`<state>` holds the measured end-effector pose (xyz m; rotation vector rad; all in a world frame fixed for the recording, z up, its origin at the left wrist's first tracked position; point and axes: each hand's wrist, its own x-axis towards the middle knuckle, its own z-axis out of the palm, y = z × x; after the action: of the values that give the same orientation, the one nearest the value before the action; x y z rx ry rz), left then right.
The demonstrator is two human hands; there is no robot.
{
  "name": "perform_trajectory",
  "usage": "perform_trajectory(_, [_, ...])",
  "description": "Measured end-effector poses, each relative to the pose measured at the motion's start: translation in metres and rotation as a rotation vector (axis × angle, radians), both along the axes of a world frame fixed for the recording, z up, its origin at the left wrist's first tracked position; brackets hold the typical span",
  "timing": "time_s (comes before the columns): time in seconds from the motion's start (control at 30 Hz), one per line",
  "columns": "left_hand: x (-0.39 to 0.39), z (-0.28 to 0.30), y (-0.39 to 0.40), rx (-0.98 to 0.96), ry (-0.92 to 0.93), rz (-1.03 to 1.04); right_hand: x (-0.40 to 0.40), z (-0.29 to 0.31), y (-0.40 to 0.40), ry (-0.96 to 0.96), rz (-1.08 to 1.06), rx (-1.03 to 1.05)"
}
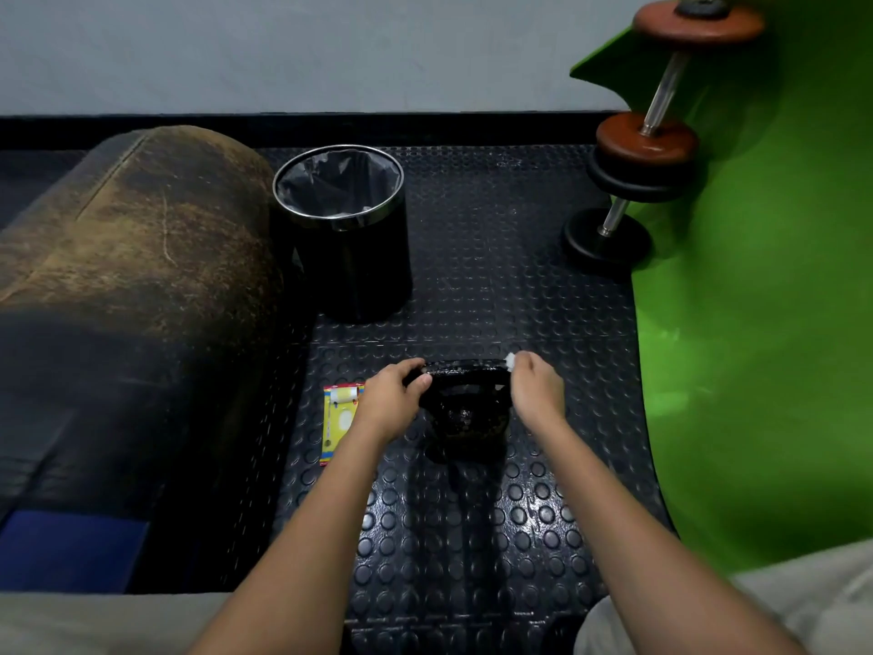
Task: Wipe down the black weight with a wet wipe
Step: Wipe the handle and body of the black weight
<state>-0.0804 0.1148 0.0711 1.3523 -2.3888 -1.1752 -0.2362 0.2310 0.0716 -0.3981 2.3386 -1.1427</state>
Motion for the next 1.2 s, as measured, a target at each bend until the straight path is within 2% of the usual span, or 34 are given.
perform_trajectory(0.17, [0.000, -0.002, -0.001, -0.002, 0.007, 0.012, 0.013, -0.017, 0.000, 0.504, 0.299, -0.108])
perform_trajectory(0.23, [0.000, -0.003, -0.002, -0.001, 0.007, 0.012, 0.016, -0.024, 0.006, 0.557, 0.277, -0.183])
perform_trajectory(0.33, [0.000, -0.003, -0.002, -0.005, 0.006, 0.003, 0.017, -0.030, 0.017, 0.382, 0.083, -0.262])
perform_trajectory(0.43, [0.000, -0.003, -0.002, -0.005, 0.004, 0.002, 0.010, -0.024, 0.017, 0.004, -0.092, -0.260])
perform_trajectory(0.5, [0.000, -0.002, -0.002, -0.001, 0.004, 0.003, 0.003, -0.014, 0.012, -0.201, -0.154, -0.203])
perform_trajectory(0.53, [0.000, -0.002, -0.002, 0.002, 0.005, 0.004, 0.001, -0.010, 0.011, -0.222, -0.153, -0.151])
perform_trajectory(0.63, [0.000, -0.001, -0.001, 0.005, 0.007, 0.006, 0.006, -0.007, 0.005, 0.022, -0.035, -0.072])
perform_trajectory(0.8, [0.000, -0.002, -0.001, 0.002, 0.011, 0.011, 0.018, -0.022, 0.007, 0.585, 0.274, -0.197])
perform_trajectory(0.87, [0.000, -0.001, -0.001, 0.009, 0.013, 0.016, 0.019, -0.032, 0.014, 0.615, 0.257, -0.244])
perform_trajectory(0.97, [-0.001, -0.001, 0.000, 0.015, 0.015, 0.017, 0.024, -0.038, 0.023, 0.386, 0.060, -0.276])
perform_trajectory(1.13, [0.001, 0.000, 0.000, 0.017, 0.008, 0.018, 0.019, -0.019, 0.008, -0.296, -0.356, -0.272])
perform_trajectory(1.2, [0.001, 0.000, -0.001, 0.023, 0.007, 0.019, 0.019, -0.012, -0.002, -0.417, -0.466, -0.296])
